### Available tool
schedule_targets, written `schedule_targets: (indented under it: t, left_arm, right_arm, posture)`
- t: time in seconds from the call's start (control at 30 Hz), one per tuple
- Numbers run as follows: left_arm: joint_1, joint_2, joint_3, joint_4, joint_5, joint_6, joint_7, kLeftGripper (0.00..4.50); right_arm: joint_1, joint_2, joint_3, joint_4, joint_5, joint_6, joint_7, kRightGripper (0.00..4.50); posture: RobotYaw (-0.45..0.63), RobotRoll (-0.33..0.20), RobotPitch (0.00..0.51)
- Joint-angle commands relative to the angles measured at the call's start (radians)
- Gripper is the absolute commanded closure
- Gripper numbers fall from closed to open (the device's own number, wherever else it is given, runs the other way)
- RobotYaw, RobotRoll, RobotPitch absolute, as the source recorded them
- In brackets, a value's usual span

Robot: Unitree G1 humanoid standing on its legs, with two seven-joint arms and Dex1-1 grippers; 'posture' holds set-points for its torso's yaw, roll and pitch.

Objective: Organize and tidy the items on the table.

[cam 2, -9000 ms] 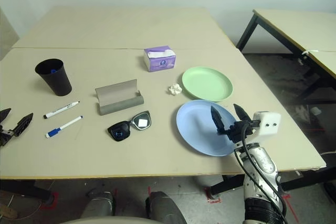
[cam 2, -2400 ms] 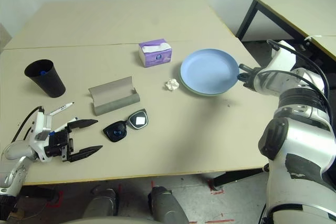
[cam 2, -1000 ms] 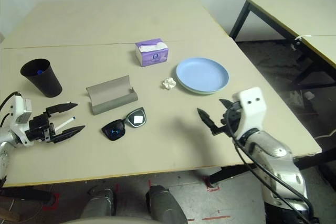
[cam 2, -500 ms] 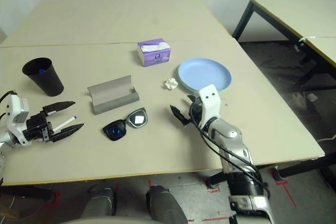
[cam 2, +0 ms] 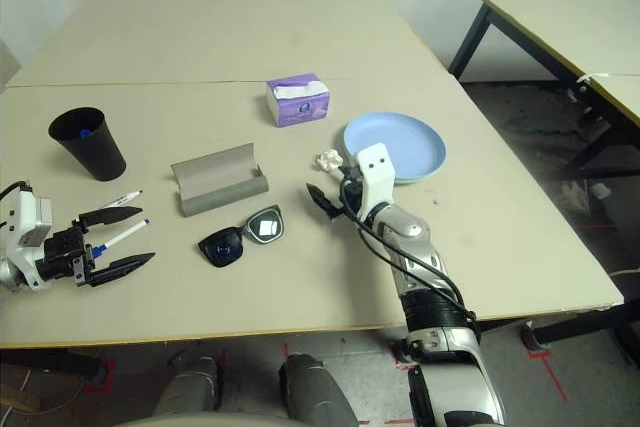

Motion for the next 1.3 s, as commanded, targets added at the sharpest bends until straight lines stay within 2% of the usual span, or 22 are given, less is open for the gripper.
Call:
schedule_targets:
  t: [0.03,0.2,0.63,1.1,1.2,1.3]
  left_arm:
    - [0.003,0.000,-0.007,-0.008,0.000,-0.003,-0.007,0.00]
    - [0.006,-0.002,-0.008,-0.001,0.002,-0.012,-0.011,0.00]
    - [-0.002,0.004,-0.012,0.030,0.022,-0.044,-0.029,0.00]
    - [0.035,-0.008,-0.022,-0.039,0.015,-0.025,0.003,0.00]
    - [0.044,-0.010,-0.017,-0.048,0.012,-0.023,0.012,0.00]
    - [0.052,-0.014,-0.021,-0.058,0.012,-0.022,0.019,0.00]
  right_arm:
    - [-0.019,0.000,-0.029,0.035,-0.004,0.029,-0.045,0.03]
    - [-0.038,0.002,-0.056,0.070,0.012,0.059,-0.072,0.03]
    - [-0.067,0.045,-0.034,0.134,-0.002,0.048,-0.062,0.03]
    - [-0.234,0.081,-0.042,0.400,-0.020,-0.059,-0.093,0.03]
    - [-0.239,0.087,-0.049,0.415,-0.012,-0.068,-0.088,0.68]
    - [-0.236,0.088,-0.049,0.411,-0.010,-0.069,-0.077,1.73]
  posture:
    - [-0.06,0.000,0.110]
    - [-0.06,0.000,0.103]
    - [-0.06,0.000,0.100]
    - [-0.05,0.000,0.105]
    - [-0.05,0.000,0.105]
    - [-0.04,0.000,0.105]
